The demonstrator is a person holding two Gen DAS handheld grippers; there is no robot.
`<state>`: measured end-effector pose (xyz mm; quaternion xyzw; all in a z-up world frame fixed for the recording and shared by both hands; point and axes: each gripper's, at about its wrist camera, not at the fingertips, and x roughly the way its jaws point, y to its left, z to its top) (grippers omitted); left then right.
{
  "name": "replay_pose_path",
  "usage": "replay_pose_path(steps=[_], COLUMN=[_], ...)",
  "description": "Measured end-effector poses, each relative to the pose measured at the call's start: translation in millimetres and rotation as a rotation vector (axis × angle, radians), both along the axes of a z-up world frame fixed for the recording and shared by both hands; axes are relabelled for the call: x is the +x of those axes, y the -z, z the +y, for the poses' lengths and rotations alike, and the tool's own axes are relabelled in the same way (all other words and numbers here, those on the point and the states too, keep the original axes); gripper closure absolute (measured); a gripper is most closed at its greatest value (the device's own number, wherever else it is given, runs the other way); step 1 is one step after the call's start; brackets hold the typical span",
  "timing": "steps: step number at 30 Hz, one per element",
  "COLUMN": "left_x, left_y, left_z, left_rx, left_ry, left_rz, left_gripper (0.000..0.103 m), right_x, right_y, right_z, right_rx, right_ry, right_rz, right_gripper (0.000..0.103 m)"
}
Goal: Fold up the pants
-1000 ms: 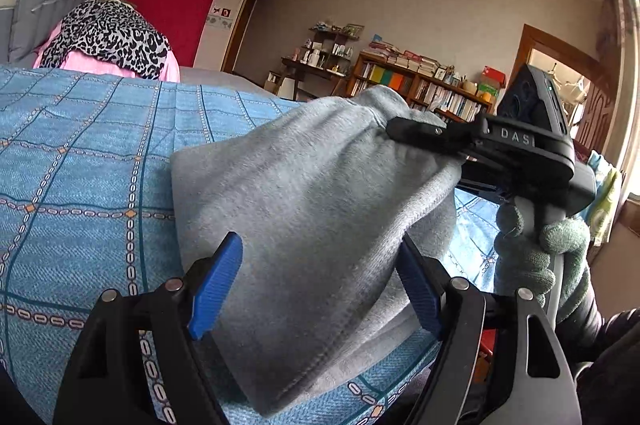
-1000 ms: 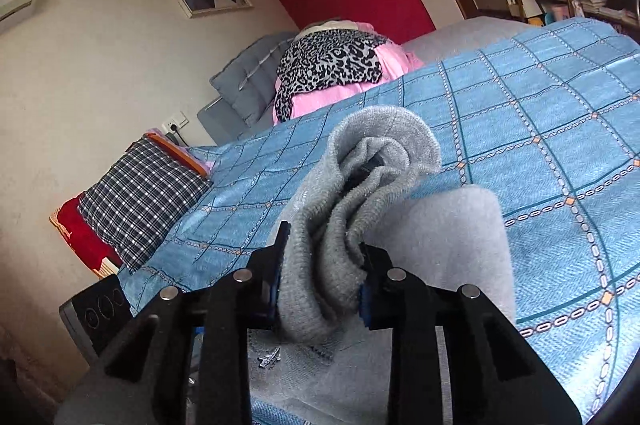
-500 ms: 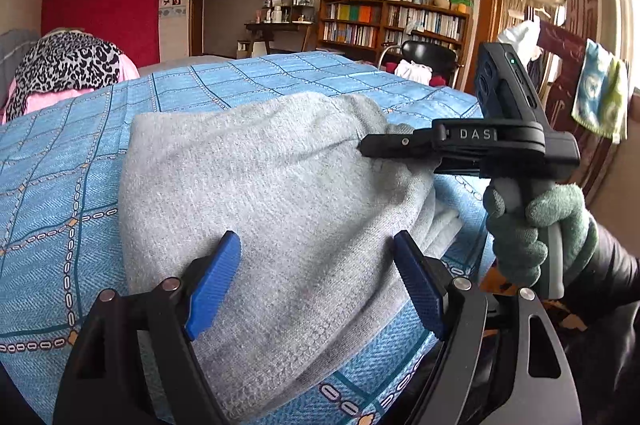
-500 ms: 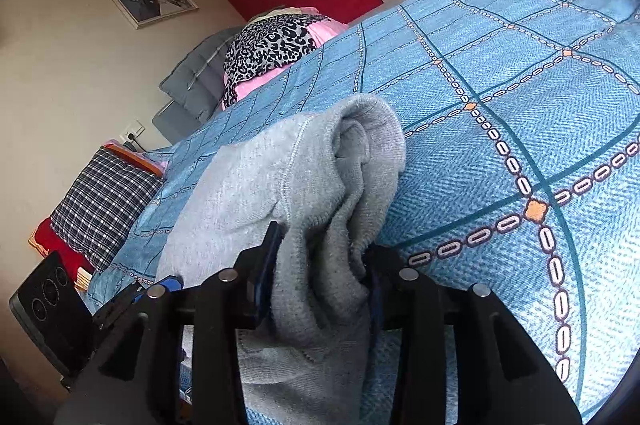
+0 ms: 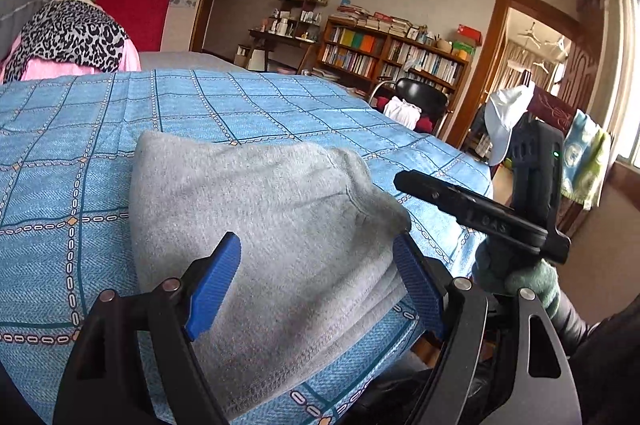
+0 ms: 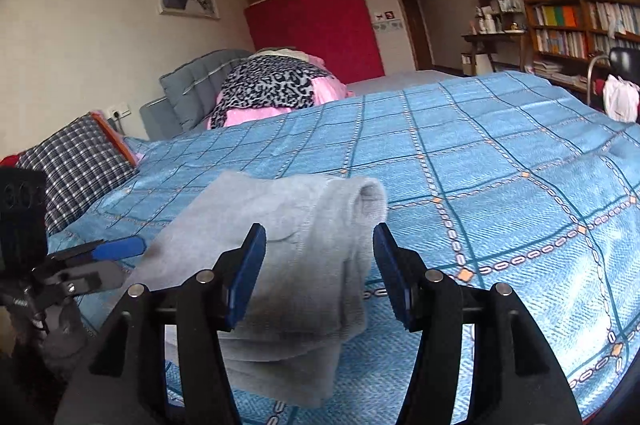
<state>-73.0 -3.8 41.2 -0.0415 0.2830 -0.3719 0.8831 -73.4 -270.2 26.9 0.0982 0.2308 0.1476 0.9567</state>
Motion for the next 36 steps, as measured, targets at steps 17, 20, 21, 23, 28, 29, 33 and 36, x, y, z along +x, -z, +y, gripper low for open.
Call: replay_pose_path(steps=[17,20,21,23,28,29,33,36], left_x=[-16.3,-19.8,-19.9,-19.1,-20.6,-20.8,-23.3,-26.4], left_y=[51.6,54.5,54.8,54.8,55.5,55.7,59.2,62.8], left_z=[-23.5,-23.9,-24.3,-24.2,-23.3,-23.1,-21.5,-23.8], left_rx=[0.198,0.203,0.202,0.198,0.196,0.197,0.194,0.205], left_ry=[0.005,0.005,0.003,0.002,0.009,0.011,0.027,0.029], left_rz=[-0.087,-0.101,-0.102,-0.096,-0.095,-0.096,-0.105,-0.122], left_gripper=[0.025,0.025,0.024,0.023,0.023,0.023,0.023,0.023], right_x=[4.6,12.2,17.5,31.4,79.9,90.0,119.9,122.5], right_y=[27.9,4.9,-1.5,-11.4,-10.1,-4.7,27.9,39.1], right_z=[17.7,11.7,11.7,13.8,31.8,34.3,33.7,28.6], right_rx=[-0.135,-0.101,-0.09,-0.068,-0.097,-0.117,-0.165,-0.137], right_ry=[-0.092,-0.11,-0.123,-0.168,-0.262,-0.259,-0.213,-0.212], right_rz=[0.105,0.049,0.037,0.025,0.071,0.094,0.183,0.175], right_gripper=[0.045,0.045,0.045,0.045,0.045,0.045,0.045,0.045])
